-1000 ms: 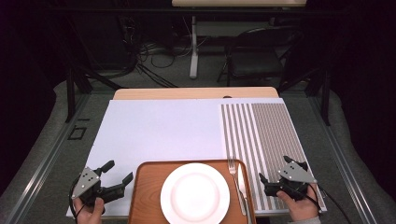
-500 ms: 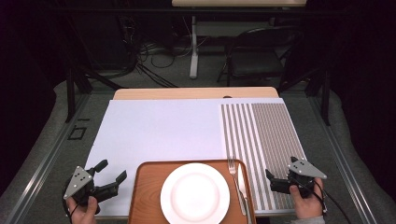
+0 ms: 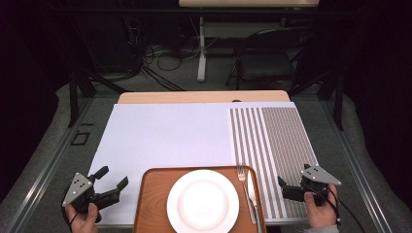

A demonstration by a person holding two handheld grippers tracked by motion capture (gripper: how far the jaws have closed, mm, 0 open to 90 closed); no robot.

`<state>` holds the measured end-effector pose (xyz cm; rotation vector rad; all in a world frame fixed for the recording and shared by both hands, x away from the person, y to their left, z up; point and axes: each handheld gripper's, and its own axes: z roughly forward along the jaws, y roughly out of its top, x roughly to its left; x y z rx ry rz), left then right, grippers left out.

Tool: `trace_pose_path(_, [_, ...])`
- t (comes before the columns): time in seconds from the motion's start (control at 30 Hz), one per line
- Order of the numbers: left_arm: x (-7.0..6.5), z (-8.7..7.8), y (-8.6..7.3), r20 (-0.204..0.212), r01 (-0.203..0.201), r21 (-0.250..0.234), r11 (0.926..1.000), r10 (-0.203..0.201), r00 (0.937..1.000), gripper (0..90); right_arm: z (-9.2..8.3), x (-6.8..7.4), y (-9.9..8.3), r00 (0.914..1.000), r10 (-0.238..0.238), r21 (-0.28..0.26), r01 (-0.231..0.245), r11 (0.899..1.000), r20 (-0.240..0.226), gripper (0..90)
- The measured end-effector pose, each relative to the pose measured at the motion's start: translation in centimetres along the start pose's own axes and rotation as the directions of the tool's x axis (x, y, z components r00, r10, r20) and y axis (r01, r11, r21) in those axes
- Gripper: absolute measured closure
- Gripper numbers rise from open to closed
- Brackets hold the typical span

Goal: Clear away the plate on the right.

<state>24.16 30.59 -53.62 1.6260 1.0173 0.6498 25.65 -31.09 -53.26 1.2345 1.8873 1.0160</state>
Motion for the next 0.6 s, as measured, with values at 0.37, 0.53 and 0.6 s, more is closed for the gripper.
trace_pose_path(0.37, [0.02, 0.01, -0.06, -0.004, 0.004, 0.001, 1.0, -0.004, 1.0, 15.3, 0.11, -0.02, -0.15, 0.9998, 0.018, 0.055, -0.019, 0.998, 0.003, 0.0])
trace_pose_path(0.53, [0.08, -0.03, -0.06, -0.004, 0.005, 0.002, 1.0, -0.005, 1.0, 15.3, 0.15, -0.26, -0.33, 0.999, 0.042, 0.076, -0.043, 0.996, 0.012, 0.0])
trace_pose_path(0.6, [0.14, -0.03, -0.06, -0.006, 0.008, -0.002, 1.0, -0.008, 0.9999, 15.3, 0.1, -0.36, -0.32, 0.9983, 0.057, 0.077, -0.057, 0.995, 0.01, 0.0])
